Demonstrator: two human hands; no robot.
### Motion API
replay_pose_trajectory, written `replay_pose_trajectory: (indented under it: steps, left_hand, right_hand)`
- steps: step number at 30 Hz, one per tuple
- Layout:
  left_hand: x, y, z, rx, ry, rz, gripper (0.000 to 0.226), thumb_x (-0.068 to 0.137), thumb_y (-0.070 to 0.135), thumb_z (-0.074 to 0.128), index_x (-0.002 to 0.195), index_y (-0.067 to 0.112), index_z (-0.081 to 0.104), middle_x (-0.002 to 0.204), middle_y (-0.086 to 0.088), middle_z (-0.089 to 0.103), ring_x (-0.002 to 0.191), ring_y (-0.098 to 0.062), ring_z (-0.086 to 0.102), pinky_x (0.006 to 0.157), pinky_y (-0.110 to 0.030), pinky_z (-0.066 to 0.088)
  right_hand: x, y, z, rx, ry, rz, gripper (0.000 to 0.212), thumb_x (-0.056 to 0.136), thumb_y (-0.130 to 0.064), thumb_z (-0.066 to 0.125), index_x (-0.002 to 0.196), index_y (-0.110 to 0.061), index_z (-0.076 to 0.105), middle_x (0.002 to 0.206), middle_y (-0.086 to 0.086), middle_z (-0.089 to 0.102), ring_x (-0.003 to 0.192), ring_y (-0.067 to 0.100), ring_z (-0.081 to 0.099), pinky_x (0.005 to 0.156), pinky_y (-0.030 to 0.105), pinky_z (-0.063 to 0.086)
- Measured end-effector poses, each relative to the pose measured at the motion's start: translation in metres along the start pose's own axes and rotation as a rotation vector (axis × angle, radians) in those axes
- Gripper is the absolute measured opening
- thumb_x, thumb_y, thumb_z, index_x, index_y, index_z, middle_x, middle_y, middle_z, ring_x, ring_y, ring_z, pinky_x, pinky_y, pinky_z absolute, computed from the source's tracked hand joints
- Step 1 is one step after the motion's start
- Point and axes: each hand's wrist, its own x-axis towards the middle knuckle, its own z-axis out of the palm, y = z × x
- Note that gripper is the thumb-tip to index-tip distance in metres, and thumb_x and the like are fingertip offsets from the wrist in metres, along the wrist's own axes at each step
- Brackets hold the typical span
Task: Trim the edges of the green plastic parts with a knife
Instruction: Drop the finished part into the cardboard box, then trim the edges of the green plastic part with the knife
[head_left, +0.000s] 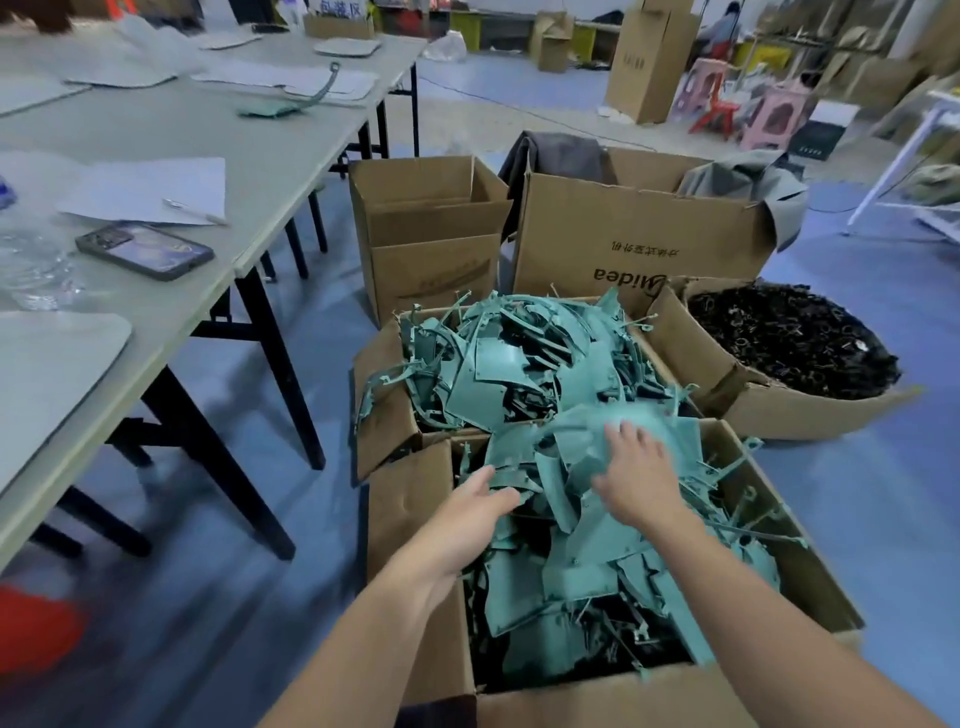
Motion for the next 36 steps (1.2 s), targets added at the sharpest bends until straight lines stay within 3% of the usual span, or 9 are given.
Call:
replay_pose_trajectory:
  steps: [3, 6, 9, 12, 15, 19, 24, 29, 36]
  left_hand:
    - [-0.002, -0.010, -0.007, -0.007, 0.016, -0.010, 0.069, 0.100, 0.044, 0.054, 0.160, 0.037, 0.019, 0.165, 0.008, 0.023, 0.150, -0.016, 0.025, 0.110, -0.034, 0.028]
    - [-0.005, -0.020, -0.016, 0.008, 0.054, -0.035, 0.069, 0.101, 0.043, 0.053, 0.159, 0.038, 0.017, 0.166, 0.010, 0.020, 0.152, -0.017, 0.023, 0.117, -0.039, 0.024]
    - [-0.006, -0.023, -0.021, 0.002, 0.101, -0.040, 0.064, 0.102, 0.039, 0.053, 0.158, 0.040, 0.022, 0.162, 0.009, 0.030, 0.144, -0.010, 0.034, 0.101, -0.028, 0.031]
    - [-0.010, -0.021, -0.020, 0.022, 0.185, 0.053, 0.045, 0.102, 0.025, 0.055, 0.145, 0.035, 0.052, 0.131, 0.019, 0.055, 0.099, 0.020, 0.053, 0.079, -0.005, 0.041]
    - [-0.020, -0.018, -0.028, -0.022, 0.324, 0.089, 0.024, 0.096, 0.009, 0.062, 0.113, 0.018, 0.078, 0.097, 0.010, 0.077, 0.086, -0.002, 0.072, 0.081, -0.023, 0.059]
    - [-0.053, 0.001, -0.069, -0.149, 0.572, 0.177, 0.016, 0.086, 0.019, 0.074, 0.073, 0.023, 0.081, 0.060, -0.005, 0.071, 0.045, -0.011, 0.059, 0.044, -0.019, 0.044]
    - [-0.125, 0.033, -0.148, -0.159, 0.870, 0.317, 0.051, 0.089, 0.038, 0.061, 0.042, 0.017, 0.061, 0.037, -0.005, 0.053, 0.034, -0.015, 0.047, 0.038, -0.017, 0.036]
    - [-0.228, 0.027, -0.228, -0.012, 1.189, 0.425, 0.041, 0.086, 0.040, 0.057, 0.053, 0.017, 0.066, 0.041, -0.003, 0.059, 0.037, -0.013, 0.056, 0.048, -0.022, 0.043]
    - [-0.391, -0.040, -0.313, -0.042, 1.528, 0.373, 0.045, 0.094, 0.029, 0.062, 0.054, 0.012, 0.070, 0.048, -0.008, 0.065, 0.040, -0.021, 0.062, 0.042, -0.024, 0.047]
  right_hand:
    - [-0.001, 0.000, 0.048, -0.082, -0.364, 0.047, 0.083, 0.094, -0.056, 0.057, 0.158, -0.018, 0.022, 0.165, 0.010, 0.023, 0.148, 0.033, 0.029, 0.122, 0.048, 0.023]
    - [-0.005, 0.000, 0.069, 0.004, -0.218, 0.048, 0.076, 0.096, -0.048, 0.053, 0.159, -0.018, 0.023, 0.165, 0.008, 0.025, 0.150, 0.030, 0.025, 0.123, 0.046, 0.023]
    - [-0.013, -0.020, 0.061, 0.142, -0.115, 0.030, 0.072, 0.100, -0.042, 0.053, 0.159, -0.014, 0.024, 0.165, 0.009, 0.027, 0.152, 0.029, 0.023, 0.124, 0.044, 0.023]
    - [-0.032, -0.066, 0.040, 0.522, -0.117, 0.039, 0.068, 0.098, -0.036, 0.057, 0.159, -0.021, 0.031, 0.162, 0.003, 0.037, 0.146, 0.025, 0.038, 0.117, 0.042, 0.034]
    - [-0.053, -0.130, 0.015, 1.061, -0.262, 0.072, 0.052, 0.096, -0.025, 0.059, 0.147, -0.025, 0.052, 0.140, 0.001, 0.061, 0.123, 0.020, 0.062, 0.102, 0.041, 0.052]
    - [-0.080, -0.213, -0.026, 1.548, -0.434, 0.049, 0.029, 0.100, -0.004, 0.049, 0.100, -0.011, 0.078, 0.093, 0.016, 0.077, 0.072, 0.022, 0.071, 0.060, 0.032, 0.057]
    - [-0.124, -0.310, -0.080, 1.649, -0.510, -0.252, 0.019, 0.097, 0.002, 0.056, 0.096, 0.006, 0.074, 0.070, 0.014, 0.067, 0.062, 0.022, 0.061, 0.059, 0.029, 0.056]
    - [-0.192, -0.418, -0.125, 1.595, -0.605, -0.573, 0.014, 0.093, -0.003, 0.068, 0.093, 0.010, 0.071, 0.067, 0.017, 0.065, 0.052, 0.021, 0.055, 0.057, 0.030, 0.051]
    - [-0.326, -0.560, -0.135, 1.351, -0.891, -0.952, 0.015, 0.089, 0.010, 0.056, 0.092, 0.006, 0.070, 0.066, 0.023, 0.061, 0.057, 0.027, 0.051, 0.055, 0.040, 0.047]
